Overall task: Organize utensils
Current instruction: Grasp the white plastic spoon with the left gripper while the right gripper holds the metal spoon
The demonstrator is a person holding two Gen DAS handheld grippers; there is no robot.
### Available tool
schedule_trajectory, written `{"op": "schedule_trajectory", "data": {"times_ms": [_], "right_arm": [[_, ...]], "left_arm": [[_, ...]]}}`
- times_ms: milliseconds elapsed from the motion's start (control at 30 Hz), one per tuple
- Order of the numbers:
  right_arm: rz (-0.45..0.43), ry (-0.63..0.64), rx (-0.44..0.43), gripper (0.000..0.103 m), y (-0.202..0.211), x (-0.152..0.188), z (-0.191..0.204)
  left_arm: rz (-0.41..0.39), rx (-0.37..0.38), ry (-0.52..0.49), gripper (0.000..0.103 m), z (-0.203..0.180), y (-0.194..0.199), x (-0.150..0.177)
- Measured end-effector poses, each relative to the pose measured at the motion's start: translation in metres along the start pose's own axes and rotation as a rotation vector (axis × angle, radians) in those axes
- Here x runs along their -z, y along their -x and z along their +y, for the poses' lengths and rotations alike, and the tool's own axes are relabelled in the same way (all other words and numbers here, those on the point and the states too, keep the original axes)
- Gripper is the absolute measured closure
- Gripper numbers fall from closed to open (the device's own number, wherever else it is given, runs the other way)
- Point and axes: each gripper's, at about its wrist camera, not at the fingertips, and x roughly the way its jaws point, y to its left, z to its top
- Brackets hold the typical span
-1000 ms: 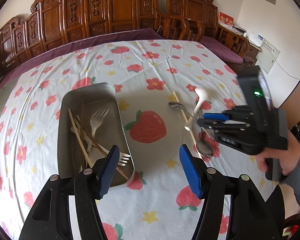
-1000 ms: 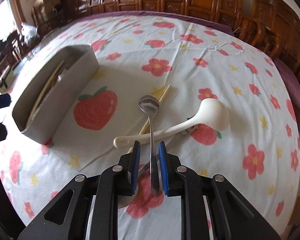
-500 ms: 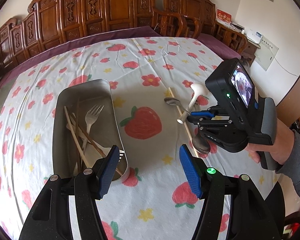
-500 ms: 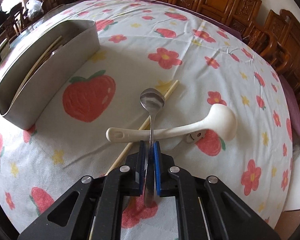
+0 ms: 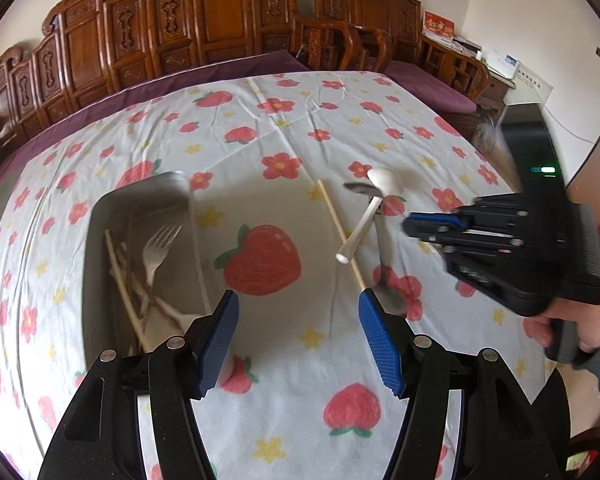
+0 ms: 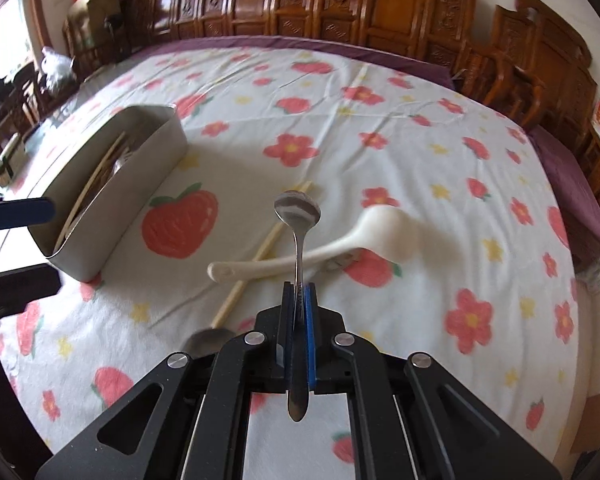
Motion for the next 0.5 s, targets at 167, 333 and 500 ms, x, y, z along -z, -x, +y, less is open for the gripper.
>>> {"op": "schedule_trajectory", "data": {"times_ms": [167,333,500], "right_arm": [[-0.017,-0.052,0.01,0.097,0.02,0.018,-0.028],[-0.025,-0.097,0.024,0.097,0.029,0.04,-0.054],[-0.025,-0.129,0.03,0.097,0.033,0.058,-0.074]], "left_arm": [[0.011,0.006,-0.043,0.044,-0.018,-0.022,-0.017],[0.025,0.004,-0.096,0.044,-0.038,-0.047,-0.037],[0.043,0.006,-0.159,0.044,-0.06,-0.073,-0.053]]}}
